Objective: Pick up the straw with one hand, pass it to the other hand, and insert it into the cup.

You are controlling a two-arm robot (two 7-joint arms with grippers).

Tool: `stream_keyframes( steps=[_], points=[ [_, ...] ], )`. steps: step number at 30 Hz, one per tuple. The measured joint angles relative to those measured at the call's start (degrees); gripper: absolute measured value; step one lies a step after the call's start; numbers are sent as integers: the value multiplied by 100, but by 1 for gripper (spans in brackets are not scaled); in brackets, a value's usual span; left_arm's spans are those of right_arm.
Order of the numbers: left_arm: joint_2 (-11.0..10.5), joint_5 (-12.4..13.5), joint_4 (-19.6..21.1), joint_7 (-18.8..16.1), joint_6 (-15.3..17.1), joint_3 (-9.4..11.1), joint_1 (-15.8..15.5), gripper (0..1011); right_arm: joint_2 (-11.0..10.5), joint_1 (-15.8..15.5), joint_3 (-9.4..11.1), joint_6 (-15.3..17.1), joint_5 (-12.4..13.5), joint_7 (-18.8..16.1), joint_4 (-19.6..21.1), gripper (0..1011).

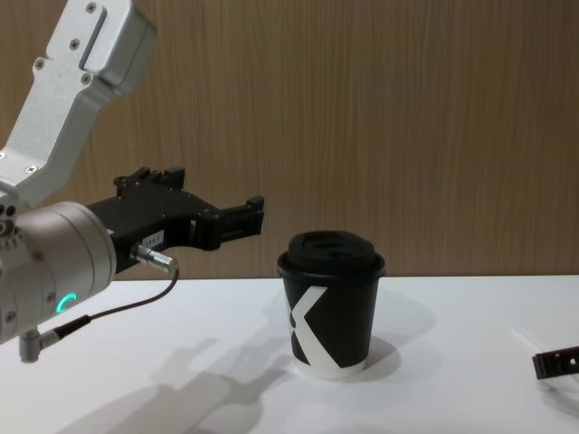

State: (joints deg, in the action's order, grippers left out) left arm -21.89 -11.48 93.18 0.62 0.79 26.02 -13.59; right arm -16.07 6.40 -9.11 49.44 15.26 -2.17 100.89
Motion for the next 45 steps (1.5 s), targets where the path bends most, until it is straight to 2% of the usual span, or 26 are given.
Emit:
stream_keyframes(
  steps=[13, 19, 20, 23, 28, 29, 32, 35, 36, 37, 39, 40, 42, 45],
  points=[
    [0, 0, 0, 0, 0, 0, 0, 1002, 31, 21, 11, -12, -63, -28, -82, 1001],
    [0, 0, 0, 0, 0, 0, 0, 1002, 41, 26, 28, -26, -84, -53, -105, 907],
    [0, 0, 0, 0, 0, 0, 0, 1001, 45, 26, 33, -26, -87, -62, -111, 861],
    [0, 0, 0, 0, 0, 0, 0, 1002, 49, 28, 42, -27, -90, -73, -119, 810],
    [0, 0, 0, 0, 0, 0, 0, 1002, 51, 35, 57, -24, -94, -119, -135, 632],
    [0, 0, 0, 0, 0, 0, 0, 1002, 50, 37, 64, -19, -95, -135, -142, 572],
    [0, 0, 0, 0, 0, 0, 0, 1002, 47, 42, 70, -3, -95, -172, -152, 514],
    [0, 0, 0, 0, 0, 0, 0, 1002, 33, 49, 69, 10, -93, -217, -165, 391],
    [0, 0, 0, 0, 0, 0, 0, 1002, 30, 51, 67, 12, -93, -229, -167, 391],
    [0, 0, 0, 0, 0, 0, 0, 1002, 23, 53, 62, 16, -92, -246, -171, 330],
    [0, 0, 0, 0, 0, 0, 0, 1002, 12, 55, 59, 27, -92, -271, -175, 291],
    [0, 0, 0, 0, 0, 0, 0, 1002, 2, 58, 55, 36, -92, -294, -181, 231],
    [0, 0, 0, 0, 0, 0, 0, 1002, -9, 60, 41, 46, -92, -332, -189, 217],
    [0, 0, 0, 0, 0, 0, 0, 1002, -24, 63, 22, 54, -92, -378, -199, 103]
  ],
)
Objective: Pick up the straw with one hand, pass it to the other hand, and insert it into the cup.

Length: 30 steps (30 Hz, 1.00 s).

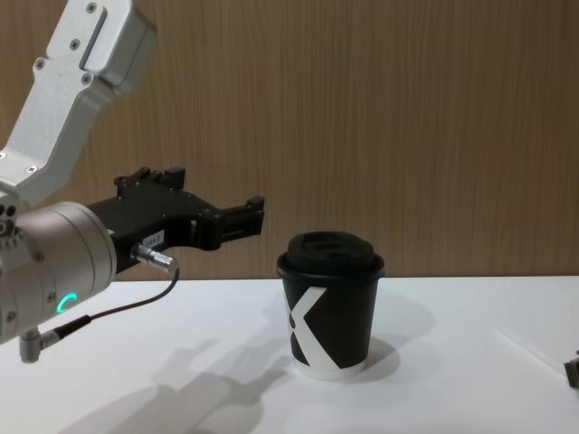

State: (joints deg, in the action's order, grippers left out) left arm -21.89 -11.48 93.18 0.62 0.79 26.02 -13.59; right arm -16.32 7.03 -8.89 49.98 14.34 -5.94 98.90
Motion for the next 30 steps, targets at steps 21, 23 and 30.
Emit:
stream_keyframes(
  steps=[21, 23, 30],
  points=[
    [0, 0, 0, 0, 0, 0, 0, 1002, -2, -58, -36, -4, -81, -137, 31, 0],
    [0, 0, 0, 0, 0, 0, 0, 1002, 12, -80, -14, -62, -93, -133, 46, 0],
    [0, 0, 0, 0, 0, 0, 0, 1002, 43, -103, 98, -347, -129, -115, 155, 0]
  ],
)
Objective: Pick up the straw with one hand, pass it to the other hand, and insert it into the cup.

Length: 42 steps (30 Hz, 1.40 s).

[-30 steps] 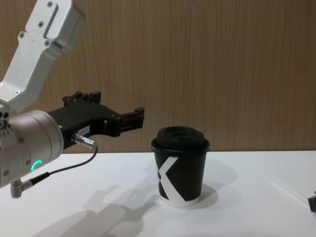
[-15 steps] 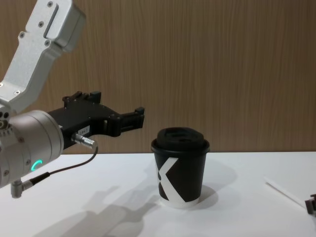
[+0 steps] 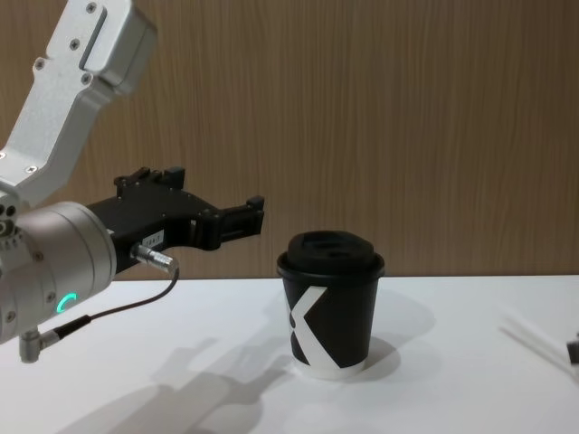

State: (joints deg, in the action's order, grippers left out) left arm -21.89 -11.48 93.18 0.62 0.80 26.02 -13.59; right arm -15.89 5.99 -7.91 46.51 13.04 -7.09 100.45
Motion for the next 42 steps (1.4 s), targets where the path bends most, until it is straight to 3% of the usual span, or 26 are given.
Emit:
stream_keyframes(
  steps=[22, 31, 42],
  points=[
    [-7, -2, 19, 70, -4, 1, -9, 1002, 123, -24, 362, -1425, 173, -305, 386, 0],
    [-79, -60, 123, 431, -88, 49, -124, 1002, 193, 3, 461, -2113, 378, -530, 555, 0],
    [-192, -315, 272, 1175, -184, 95, -391, 1002, 294, 82, 515, -2949, 664, -848, 731, 0]
  ],
)
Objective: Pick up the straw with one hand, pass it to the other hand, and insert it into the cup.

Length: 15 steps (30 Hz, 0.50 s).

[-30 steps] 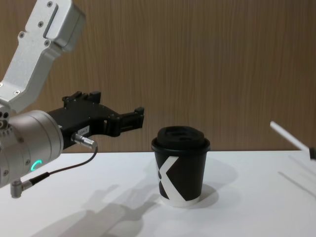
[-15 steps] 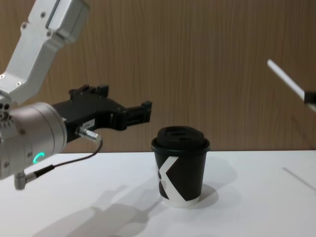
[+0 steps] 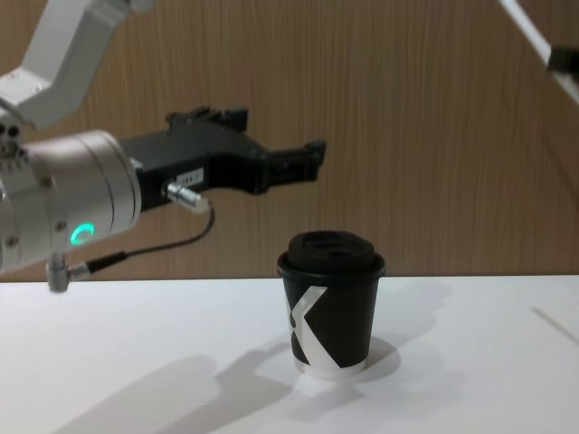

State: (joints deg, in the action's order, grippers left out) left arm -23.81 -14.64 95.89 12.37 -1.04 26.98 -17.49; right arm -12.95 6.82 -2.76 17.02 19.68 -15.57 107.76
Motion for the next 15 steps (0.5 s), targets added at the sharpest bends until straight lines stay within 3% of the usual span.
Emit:
stream_keyframes(
  steps=[8, 15],
  points=[
    [-8, -459, 66, 540, -18, -100, -118, 1002, 109, 105, -30, -550, 240, -273, 39, 0],
    [5, -1114, 90, 1079, -2, -280, -170, 1001, 204, 175, -100, -855, 471, -475, 22, 0]
  ],
)
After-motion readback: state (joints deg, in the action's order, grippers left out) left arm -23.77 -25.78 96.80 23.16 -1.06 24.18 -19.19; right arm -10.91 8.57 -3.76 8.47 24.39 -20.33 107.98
